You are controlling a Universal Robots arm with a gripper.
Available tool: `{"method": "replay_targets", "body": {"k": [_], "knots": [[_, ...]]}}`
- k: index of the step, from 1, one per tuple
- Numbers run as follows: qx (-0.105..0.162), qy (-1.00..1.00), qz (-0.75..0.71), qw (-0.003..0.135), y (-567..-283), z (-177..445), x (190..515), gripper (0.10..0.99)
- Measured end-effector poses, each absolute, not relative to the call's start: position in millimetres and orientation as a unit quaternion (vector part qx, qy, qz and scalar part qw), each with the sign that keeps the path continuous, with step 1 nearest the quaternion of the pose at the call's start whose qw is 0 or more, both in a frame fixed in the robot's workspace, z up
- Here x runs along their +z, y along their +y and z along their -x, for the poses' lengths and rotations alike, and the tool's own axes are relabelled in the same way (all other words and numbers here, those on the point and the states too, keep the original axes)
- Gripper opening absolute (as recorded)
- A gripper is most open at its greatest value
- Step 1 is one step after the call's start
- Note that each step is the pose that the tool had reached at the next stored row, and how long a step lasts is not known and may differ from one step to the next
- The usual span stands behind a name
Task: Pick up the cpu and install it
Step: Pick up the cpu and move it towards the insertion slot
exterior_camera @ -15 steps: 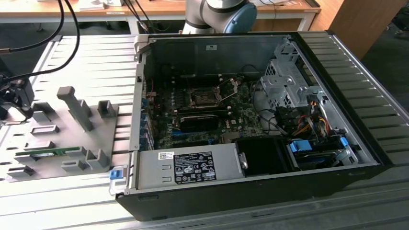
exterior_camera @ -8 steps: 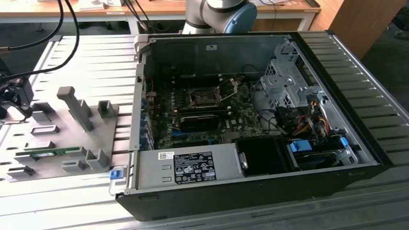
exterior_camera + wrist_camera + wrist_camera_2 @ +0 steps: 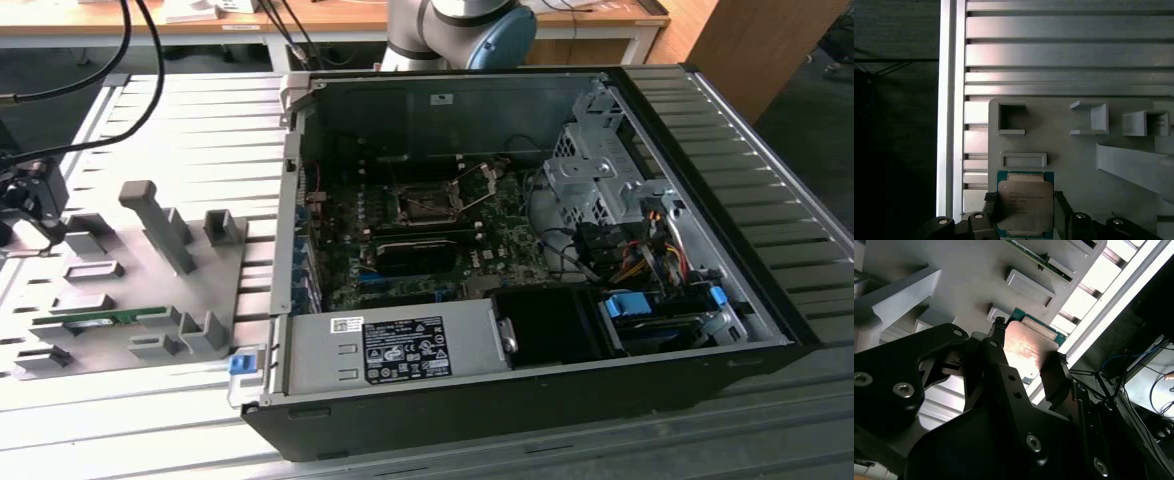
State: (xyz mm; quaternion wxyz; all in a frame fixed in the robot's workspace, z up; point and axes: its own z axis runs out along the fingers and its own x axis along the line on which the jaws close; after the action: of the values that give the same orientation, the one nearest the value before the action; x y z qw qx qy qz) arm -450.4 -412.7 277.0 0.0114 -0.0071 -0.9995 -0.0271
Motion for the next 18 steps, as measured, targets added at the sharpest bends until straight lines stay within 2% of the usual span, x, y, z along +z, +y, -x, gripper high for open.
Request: {"method": "replay_targets", "body": {"k": [18], "knots": [[-0.027,-1.000,0.007,0.011,-412.6,450.4,283.4,0.537]]}}
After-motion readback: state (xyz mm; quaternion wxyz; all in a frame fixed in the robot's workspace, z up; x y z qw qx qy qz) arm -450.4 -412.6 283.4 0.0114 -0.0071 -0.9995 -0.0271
